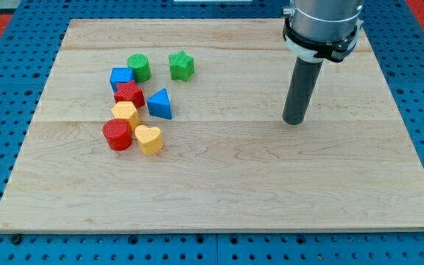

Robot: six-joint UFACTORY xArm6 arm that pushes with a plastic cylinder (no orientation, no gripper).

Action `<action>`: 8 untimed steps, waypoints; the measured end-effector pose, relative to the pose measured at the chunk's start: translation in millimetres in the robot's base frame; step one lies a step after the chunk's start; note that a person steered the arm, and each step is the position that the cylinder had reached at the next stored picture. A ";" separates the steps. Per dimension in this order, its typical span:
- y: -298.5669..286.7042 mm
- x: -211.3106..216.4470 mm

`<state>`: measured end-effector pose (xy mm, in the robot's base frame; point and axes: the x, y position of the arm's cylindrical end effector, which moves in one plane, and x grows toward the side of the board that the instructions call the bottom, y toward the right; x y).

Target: Point at the blue cube

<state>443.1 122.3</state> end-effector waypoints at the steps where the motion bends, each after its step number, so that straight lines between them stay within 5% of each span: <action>1: 1.0 0.0; 2: -7.0 40.9; 3: -54.9 132.0; 4: -180.8 171.5; 6: -408.2 57.3; 7: -423.8 -3.7; 8: -368.5 -38.4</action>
<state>404.7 -246.3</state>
